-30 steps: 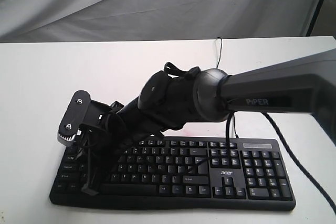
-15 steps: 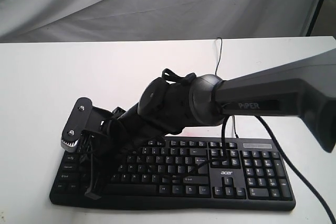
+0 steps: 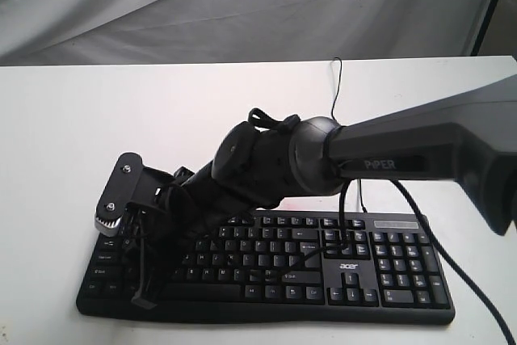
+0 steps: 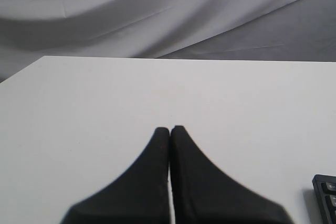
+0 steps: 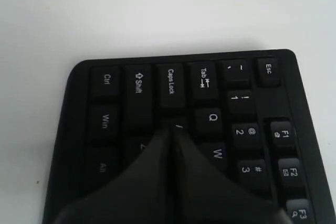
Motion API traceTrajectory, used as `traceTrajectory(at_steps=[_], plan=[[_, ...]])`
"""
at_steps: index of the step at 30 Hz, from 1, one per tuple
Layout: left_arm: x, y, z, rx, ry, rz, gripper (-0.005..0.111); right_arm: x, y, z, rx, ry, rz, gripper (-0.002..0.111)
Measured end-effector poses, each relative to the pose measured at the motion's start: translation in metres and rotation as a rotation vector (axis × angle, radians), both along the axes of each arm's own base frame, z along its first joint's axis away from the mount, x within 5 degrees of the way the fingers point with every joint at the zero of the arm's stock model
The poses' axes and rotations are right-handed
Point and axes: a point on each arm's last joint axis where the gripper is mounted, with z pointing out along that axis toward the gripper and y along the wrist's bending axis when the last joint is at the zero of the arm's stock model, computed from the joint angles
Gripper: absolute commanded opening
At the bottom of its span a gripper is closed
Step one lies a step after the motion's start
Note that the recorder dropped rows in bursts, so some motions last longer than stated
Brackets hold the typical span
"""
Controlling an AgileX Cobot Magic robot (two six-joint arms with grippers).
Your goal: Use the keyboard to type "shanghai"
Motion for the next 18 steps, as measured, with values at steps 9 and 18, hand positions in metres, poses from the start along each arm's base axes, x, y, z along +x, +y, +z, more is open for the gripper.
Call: traceTrajectory(at_steps=[9,18], plan=[[0.0,0.0,0.0,0.0,0.0,0.0,0.001,0.0011,-0.0004,-0.007,-0.014,0.0,-0.007,0.0],[0.0,0.0,0.0,0.0,0.0,0.0,0.001,0.0014,-0.0004,-0.0069,-0.014,-0.002,-0.008,0.0]])
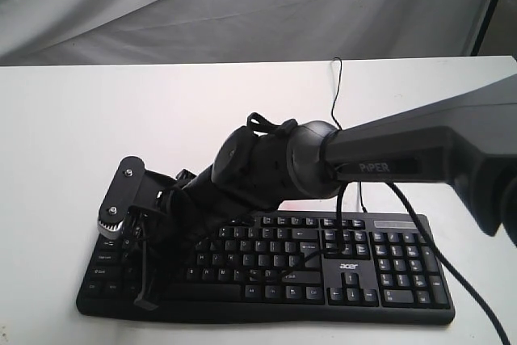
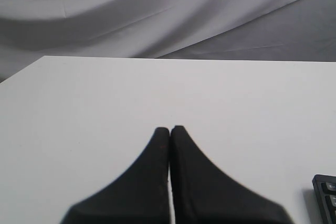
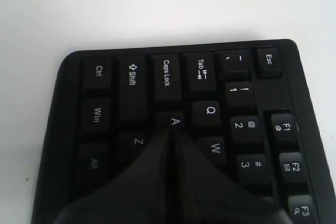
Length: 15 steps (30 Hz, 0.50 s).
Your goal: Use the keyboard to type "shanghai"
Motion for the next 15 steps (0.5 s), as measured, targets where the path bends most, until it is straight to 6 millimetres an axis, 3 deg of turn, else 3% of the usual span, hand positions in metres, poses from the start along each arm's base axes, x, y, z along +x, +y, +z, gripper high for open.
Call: traceTrajectory(at_steps=[15], plan=[[0.0,0.0,0.0,0.0,0.0,0.0,0.001,0.0003,0.0004,-0.0039,-0.001,0.01,-0.006,0.0]])
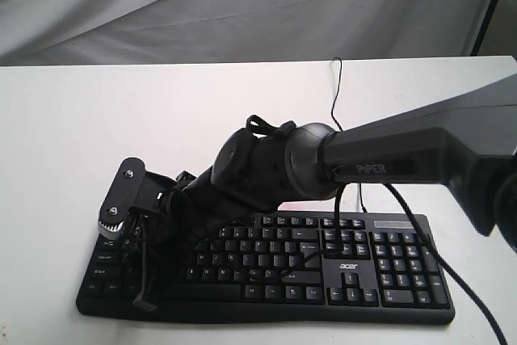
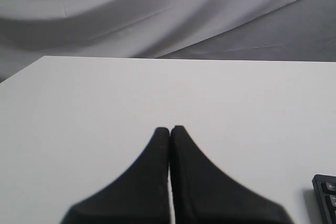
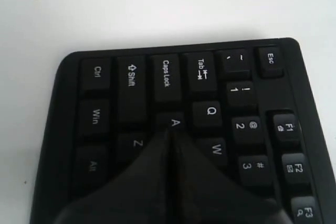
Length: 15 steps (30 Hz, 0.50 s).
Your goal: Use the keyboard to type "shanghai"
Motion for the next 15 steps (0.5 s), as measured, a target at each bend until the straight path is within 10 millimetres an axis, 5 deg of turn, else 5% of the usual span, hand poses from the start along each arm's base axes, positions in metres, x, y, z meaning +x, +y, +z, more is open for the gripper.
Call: traceTrajectory(at_steps=[15], plan=[[0.0,0.0,0.0,0.0,0.0,0.0,0.001,-0.002,-0.003,0.041,0.022,-0.072,0.025,0.0]])
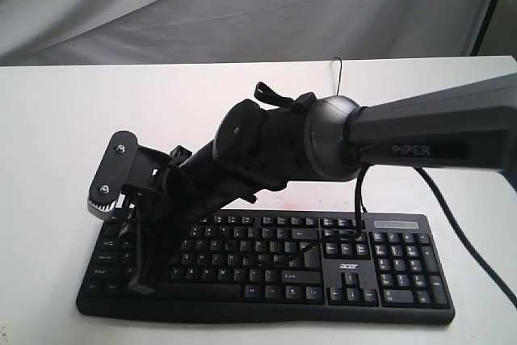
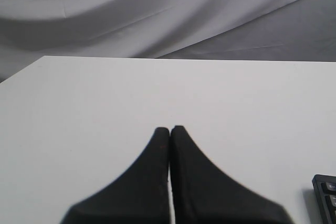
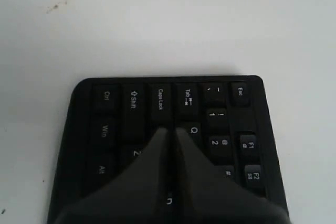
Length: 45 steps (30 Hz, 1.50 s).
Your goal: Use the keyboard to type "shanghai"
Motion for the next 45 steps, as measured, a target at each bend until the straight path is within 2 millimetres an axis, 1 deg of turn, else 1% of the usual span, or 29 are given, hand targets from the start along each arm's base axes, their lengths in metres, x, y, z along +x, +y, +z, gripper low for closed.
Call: traceTrajectory(at_steps=[6,9,13,16,21,24,27,32,45], plan=[[0.0,0.0,0.0,0.0,0.0,0.0,0.001,-0.001,-0.001,0.0,-0.019,-0.009,0.017,0.0],[0.0,0.0,0.0,0.0,0.0,0.0,0.001,0.0,-0.004,0.003,-0.02,-0.006,0.025,0.0],[0.0,0.0,0.0,0.0,0.0,0.0,0.001,0.004,-0.018,0.01,-0.021,-0.007,0.005,0.0],[0.0,0.0,0.0,0.0,0.0,0.0,0.001,0.006,-0.029,0.019,-0.013,-0.001,-0.007,0.0],[0.0,0.0,0.0,0.0,0.0,0.0,0.001,-0.001,-0.044,0.03,-0.01,0.004,-0.001,0.0],[0.0,0.0,0.0,0.0,0.0,0.0,0.001,-0.006,-0.051,0.034,-0.014,0.006,0.004,0.0],[0.0,0.0,0.0,0.0,0.0,0.0,0.001,-0.008,-0.06,0.035,-0.017,0.013,-0.007,0.0],[0.0,0.0,0.0,0.0,0.0,0.0,0.001,-0.008,-0.071,0.028,-0.018,0.036,-0.032,0.0],[0.0,0.0,0.0,0.0,0.0,0.0,0.001,-0.01,-0.072,0.024,-0.009,0.051,-0.04,0.0]])
